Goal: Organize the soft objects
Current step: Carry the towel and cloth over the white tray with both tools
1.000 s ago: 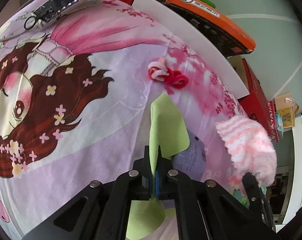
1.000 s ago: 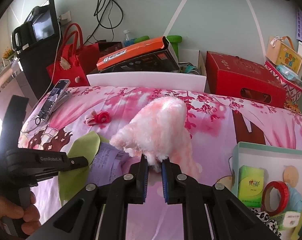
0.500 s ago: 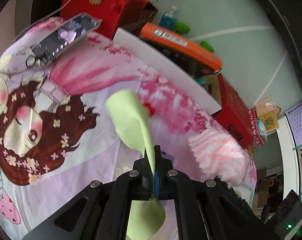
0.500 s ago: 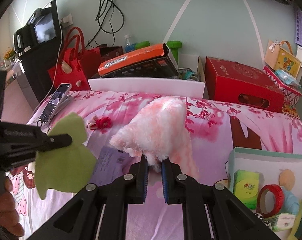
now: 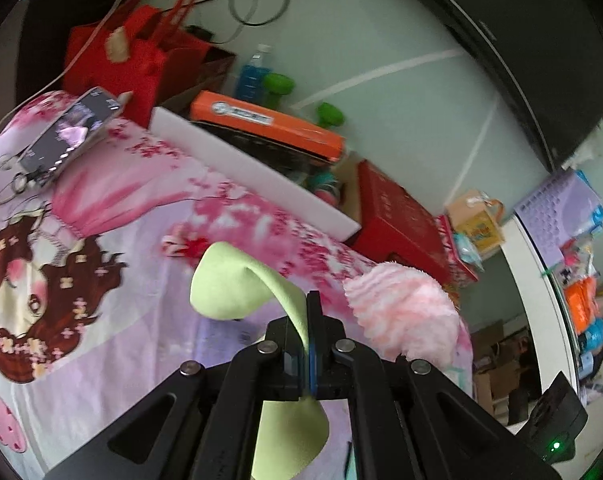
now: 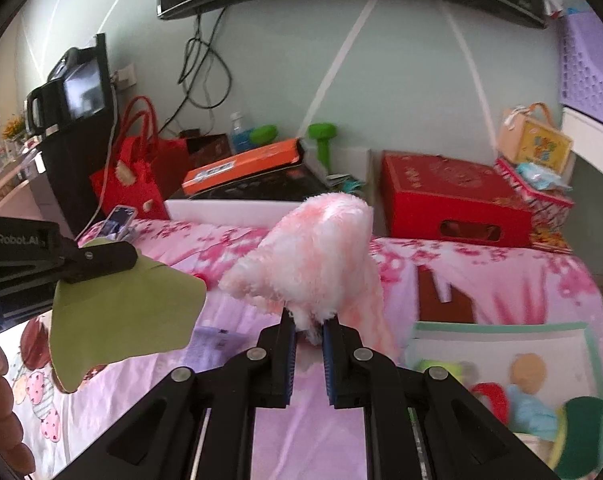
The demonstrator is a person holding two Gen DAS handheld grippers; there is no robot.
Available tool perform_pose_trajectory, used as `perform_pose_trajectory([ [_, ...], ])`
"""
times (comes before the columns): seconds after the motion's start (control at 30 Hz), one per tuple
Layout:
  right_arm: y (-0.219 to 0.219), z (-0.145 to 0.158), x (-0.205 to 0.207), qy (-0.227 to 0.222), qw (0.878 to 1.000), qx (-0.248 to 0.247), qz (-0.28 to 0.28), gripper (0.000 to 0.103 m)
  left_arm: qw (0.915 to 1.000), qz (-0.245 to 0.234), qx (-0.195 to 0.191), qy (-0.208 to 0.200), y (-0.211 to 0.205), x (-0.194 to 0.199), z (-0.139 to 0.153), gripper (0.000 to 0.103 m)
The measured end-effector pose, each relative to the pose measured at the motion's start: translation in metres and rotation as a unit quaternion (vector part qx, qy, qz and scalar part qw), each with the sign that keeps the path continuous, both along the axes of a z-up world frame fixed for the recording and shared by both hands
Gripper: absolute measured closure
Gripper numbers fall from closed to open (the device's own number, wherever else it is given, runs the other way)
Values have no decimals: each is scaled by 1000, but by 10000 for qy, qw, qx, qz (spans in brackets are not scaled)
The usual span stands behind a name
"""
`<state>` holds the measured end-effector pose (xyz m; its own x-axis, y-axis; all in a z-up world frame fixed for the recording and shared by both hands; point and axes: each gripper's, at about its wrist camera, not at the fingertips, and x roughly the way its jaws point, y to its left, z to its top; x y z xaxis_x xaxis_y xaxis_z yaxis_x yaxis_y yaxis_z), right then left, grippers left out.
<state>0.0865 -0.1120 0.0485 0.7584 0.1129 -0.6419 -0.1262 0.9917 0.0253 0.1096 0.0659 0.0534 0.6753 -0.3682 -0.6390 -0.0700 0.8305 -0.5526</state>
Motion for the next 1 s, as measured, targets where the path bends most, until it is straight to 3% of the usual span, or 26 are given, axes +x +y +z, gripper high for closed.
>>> perform_pose_trajectory([
  [0.4, -102, 23, -20, -55, 9914, -205, -1290, 91, 9943, -1002, 28, -352, -84, 0, 12, 102],
  [0.7, -204, 9, -38, 446, 9606, 505, -2697, 90, 9836, -1714, 162, -531, -151, -1, 10, 102],
  [1.0, -261, -7, -61, 740, 9349, 834, -3370, 90, 9706, -2291, 199, -709, -210, -6, -1, 102],
])
